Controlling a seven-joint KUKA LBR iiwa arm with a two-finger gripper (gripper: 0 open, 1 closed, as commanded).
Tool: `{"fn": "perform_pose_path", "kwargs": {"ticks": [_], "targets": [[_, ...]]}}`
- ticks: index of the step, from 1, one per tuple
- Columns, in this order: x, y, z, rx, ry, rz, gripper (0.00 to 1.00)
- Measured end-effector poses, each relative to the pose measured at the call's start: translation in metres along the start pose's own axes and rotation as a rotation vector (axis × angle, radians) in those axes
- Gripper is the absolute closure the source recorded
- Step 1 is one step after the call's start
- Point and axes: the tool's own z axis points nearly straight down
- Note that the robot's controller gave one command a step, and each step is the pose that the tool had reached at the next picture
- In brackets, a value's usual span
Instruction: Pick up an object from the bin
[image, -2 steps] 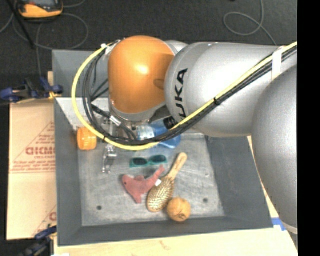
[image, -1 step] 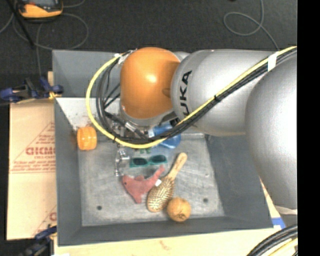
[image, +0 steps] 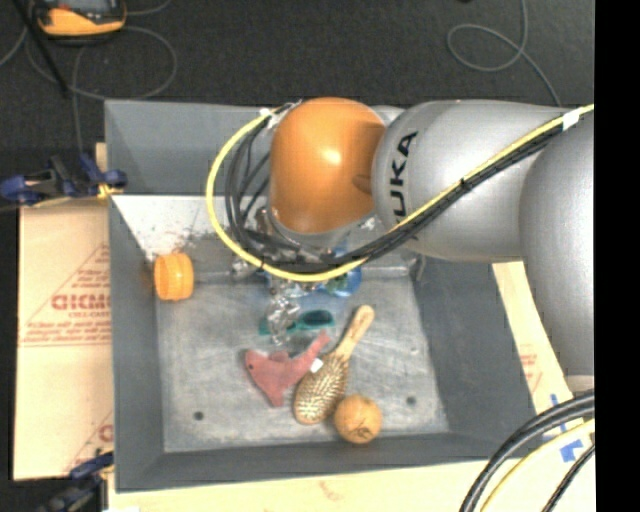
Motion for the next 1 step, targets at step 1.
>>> {"fn": "perform_pose_path", "kwargs": {"ticks": [1], "targets": [[0.0383,-0.0169,0.0119,-0.003,0.002,0.097,0.00]]}}
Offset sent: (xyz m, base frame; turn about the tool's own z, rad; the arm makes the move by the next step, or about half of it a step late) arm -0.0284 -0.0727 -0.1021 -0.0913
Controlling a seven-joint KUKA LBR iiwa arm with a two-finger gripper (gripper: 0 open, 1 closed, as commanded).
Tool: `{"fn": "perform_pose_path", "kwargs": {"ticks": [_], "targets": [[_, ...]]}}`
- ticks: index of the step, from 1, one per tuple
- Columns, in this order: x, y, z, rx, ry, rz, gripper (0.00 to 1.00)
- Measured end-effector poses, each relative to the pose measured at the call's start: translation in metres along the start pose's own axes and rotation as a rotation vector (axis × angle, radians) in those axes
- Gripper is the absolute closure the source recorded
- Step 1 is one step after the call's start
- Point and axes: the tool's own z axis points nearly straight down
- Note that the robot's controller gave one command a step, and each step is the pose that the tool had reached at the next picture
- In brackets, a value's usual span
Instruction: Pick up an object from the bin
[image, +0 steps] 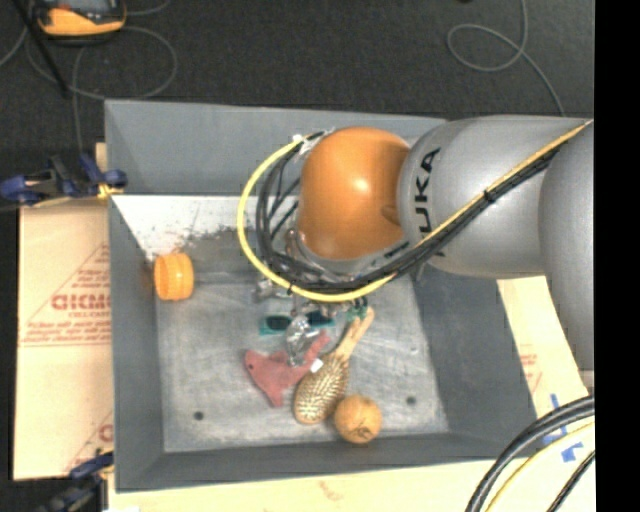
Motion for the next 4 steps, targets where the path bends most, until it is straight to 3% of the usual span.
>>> {"fn": "perform_pose_path", "kwargs": {"ticks": [1,2,4], "targets": [[0.012,-0.025,0.062,0.003,-0.002,-0.117,0.00],[0.038,0.000,0.085,0.004,-0.011,0.083,1.00],[0.039,0.000,0.080,0.002,-0.006,0.084,1.00]]}}
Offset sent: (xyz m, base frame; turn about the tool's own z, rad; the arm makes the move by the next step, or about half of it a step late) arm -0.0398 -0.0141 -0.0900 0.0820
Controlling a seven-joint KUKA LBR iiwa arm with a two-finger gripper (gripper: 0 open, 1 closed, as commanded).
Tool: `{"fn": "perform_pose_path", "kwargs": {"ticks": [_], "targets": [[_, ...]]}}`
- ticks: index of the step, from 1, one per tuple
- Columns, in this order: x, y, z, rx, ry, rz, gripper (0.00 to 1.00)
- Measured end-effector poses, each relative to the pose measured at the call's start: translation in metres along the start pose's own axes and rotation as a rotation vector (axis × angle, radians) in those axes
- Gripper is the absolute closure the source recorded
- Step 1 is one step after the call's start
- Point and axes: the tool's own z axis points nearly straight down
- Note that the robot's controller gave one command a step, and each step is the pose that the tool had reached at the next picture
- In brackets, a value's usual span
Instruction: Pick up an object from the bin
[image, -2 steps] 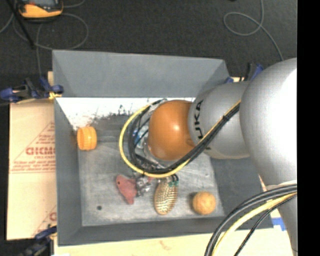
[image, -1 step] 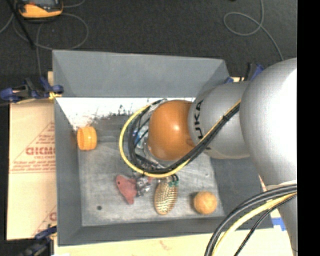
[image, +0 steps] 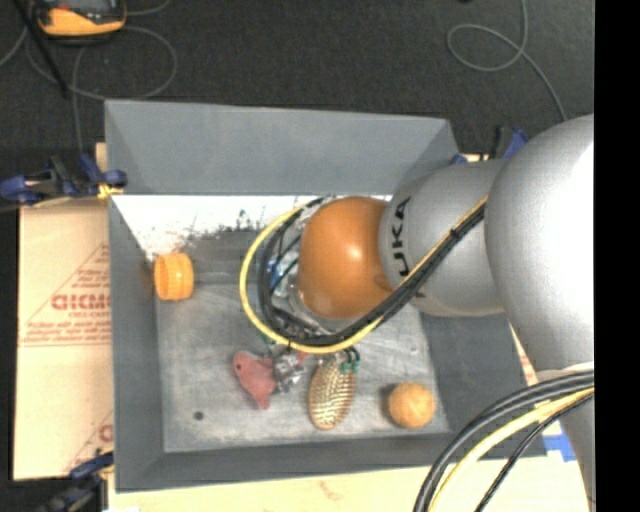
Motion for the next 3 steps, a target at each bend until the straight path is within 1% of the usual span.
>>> {"fn": "perform_pose_path", "kwargs": {"ticks": [1,2,3], "targets": [[0.002,0.000,-0.021,-0.001,0.014,0.001,1.00],[0.000,-0.001,-0.041,0.001,0.007,0.002,1.00],[-0.001,-0.001,-0.051,0.002,0.002,0.003,1.00]]}}
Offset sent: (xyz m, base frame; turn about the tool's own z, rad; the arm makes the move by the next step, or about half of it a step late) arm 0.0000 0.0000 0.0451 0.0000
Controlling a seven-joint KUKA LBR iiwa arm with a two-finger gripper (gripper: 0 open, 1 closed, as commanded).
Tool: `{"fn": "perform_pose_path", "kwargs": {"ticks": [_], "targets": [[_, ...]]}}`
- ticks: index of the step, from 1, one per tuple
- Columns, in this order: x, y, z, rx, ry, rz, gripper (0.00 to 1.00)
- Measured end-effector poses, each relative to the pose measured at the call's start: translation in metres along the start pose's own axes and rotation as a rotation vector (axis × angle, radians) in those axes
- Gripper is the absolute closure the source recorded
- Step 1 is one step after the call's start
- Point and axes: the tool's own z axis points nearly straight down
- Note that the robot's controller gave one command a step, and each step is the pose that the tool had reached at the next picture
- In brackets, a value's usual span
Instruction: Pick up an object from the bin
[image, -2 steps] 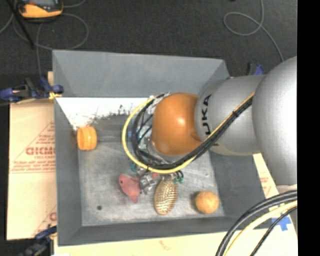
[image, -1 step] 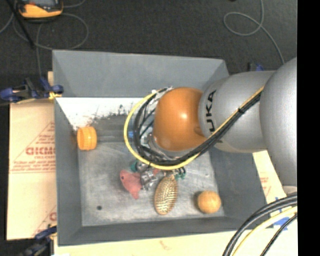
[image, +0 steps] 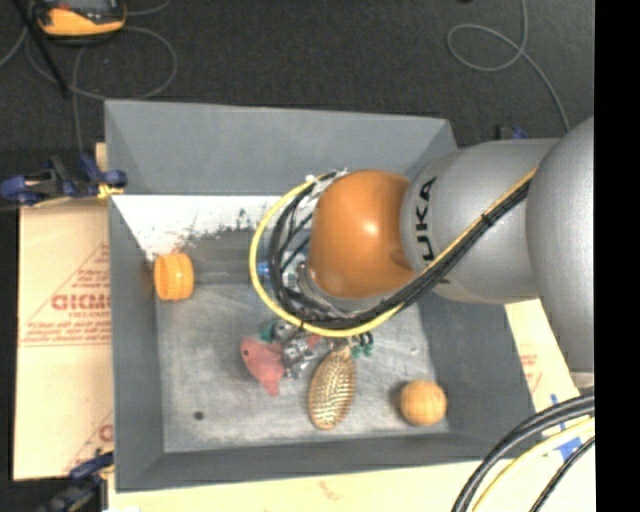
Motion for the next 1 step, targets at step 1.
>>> {"fn": "perform_pose_path", "kwargs": {"ticks": [1], "targets": [[0.0018,0.0001,-0.0100,-0.001,0.008,0.001,1.00]]}}
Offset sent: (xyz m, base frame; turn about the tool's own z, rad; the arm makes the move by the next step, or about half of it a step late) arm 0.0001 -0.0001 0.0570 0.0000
